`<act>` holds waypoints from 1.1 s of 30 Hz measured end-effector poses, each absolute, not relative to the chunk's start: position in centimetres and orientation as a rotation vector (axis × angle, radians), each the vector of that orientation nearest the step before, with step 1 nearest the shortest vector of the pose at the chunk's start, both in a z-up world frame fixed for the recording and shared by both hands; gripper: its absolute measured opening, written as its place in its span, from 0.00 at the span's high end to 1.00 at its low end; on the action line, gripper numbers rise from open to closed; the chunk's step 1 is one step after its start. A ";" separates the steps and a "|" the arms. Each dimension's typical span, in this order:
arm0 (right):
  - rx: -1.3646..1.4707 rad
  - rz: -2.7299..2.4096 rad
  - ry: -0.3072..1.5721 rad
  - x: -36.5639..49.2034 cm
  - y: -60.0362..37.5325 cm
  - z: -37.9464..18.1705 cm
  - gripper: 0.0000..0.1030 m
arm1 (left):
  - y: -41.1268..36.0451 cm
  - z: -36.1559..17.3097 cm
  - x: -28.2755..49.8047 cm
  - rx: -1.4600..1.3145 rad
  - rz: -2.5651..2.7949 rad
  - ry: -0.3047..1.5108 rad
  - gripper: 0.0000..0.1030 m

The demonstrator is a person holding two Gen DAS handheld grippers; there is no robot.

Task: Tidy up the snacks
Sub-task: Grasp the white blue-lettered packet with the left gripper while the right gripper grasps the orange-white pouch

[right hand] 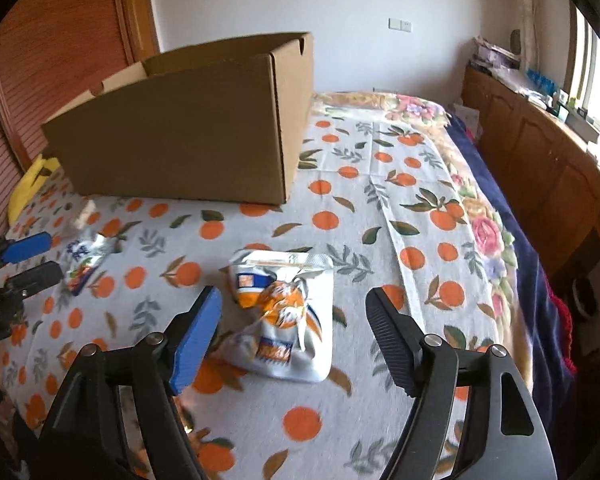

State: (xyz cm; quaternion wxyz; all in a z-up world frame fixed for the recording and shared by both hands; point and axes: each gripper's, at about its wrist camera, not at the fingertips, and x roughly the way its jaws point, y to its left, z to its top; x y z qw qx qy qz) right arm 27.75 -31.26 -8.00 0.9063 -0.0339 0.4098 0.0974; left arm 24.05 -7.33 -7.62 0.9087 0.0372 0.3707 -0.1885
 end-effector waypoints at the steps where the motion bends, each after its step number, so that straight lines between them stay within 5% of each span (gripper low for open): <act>1: -0.077 0.206 0.854 28.1 -31.2 -8.2 0.26 | -7.4 -7.8 24.2 0.076 -0.384 0.768 0.47; 10: -0.160 0.203 0.885 29.0 -29.7 -10.2 0.26 | -7.8 -8.6 25.3 0.091 -0.364 0.808 0.45; 33: -0.152 0.235 0.894 29.1 -29.4 -10.8 0.20 | -9.1 -10.2 27.8 0.117 -0.328 0.890 0.19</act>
